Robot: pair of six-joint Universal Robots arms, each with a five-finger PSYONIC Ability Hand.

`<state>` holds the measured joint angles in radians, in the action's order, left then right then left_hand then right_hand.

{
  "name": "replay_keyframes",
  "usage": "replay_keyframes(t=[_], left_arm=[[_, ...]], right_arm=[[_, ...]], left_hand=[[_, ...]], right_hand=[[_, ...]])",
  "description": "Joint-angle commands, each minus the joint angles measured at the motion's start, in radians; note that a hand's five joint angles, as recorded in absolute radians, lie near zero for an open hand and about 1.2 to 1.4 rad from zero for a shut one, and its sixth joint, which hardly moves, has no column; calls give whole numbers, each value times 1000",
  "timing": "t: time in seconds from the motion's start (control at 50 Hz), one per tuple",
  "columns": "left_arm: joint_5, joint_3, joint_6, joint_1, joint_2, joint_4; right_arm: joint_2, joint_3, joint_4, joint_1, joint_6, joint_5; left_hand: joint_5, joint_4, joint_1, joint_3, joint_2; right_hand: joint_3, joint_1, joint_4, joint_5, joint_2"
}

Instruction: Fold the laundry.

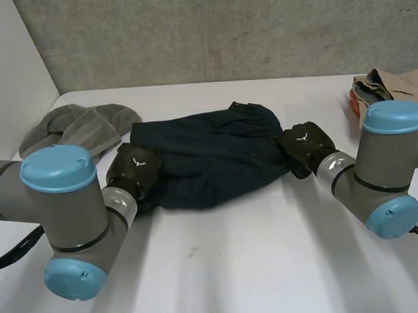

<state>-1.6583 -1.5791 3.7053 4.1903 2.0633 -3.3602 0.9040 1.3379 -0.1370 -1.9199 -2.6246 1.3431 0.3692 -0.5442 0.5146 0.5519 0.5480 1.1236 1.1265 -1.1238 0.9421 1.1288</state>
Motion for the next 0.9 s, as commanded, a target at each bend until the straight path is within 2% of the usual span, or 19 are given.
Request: replay_keyframes(t=[0.02,0.26,0.38,0.4,0.48,0.5,0.6,0.68,0.78,0.84,0.9], left_arm=[[-6,7,41,-9,15,85],[0,25,30,-12,44,87],[3,102,30,8,150,50],[0,115,30,11,165,50],[-12,186,22,24,202,54],[-14,192,22,25,196,54],[-50,188,16,14,97,54],[-60,163,-5,-15,-66,54],[-49,185,-59,-47,-320,53],[-25,230,-70,-56,-379,61],[-12,272,-67,-53,-370,73]], right_arm=[[1,0,-3,7,-49,-5],[1,0,-3,7,-55,-5],[1,4,-3,4,-63,-5],[3,6,-3,4,-64,-5],[12,15,-1,9,-63,-5],[13,17,0,9,-61,-2],[65,35,4,10,-60,-1],[173,32,20,12,-41,2],[372,-35,48,28,-46,-4],[430,-110,59,39,-80,-2],[420,-170,65,42,-112,-2]], left_hand=[[-81,81,-52,-89,-85],[-166,166,-137,-174,-170],[-61,61,-31,-69,-65],[7,-6,36,-1,2],[850,-850,879,842,846],[853,-852,882,844,848],[853,-852,882,844,848],[853,-852,882,844,848],[853,-852,882,844,848],[853,-852,882,844,848],[853,-852,882,844,848]], right_hand=[[273,270,-273,280,267],[273,270,-273,280,267],[273,270,-273,280,267],[273,270,-273,280,267],[273,270,-273,280,267],[273,270,-273,280,267],[273,270,-273,280,267],[273,270,-273,280,267],[273,270,-273,280,267],[273,270,-273,280,267],[273,270,-273,280,267]])
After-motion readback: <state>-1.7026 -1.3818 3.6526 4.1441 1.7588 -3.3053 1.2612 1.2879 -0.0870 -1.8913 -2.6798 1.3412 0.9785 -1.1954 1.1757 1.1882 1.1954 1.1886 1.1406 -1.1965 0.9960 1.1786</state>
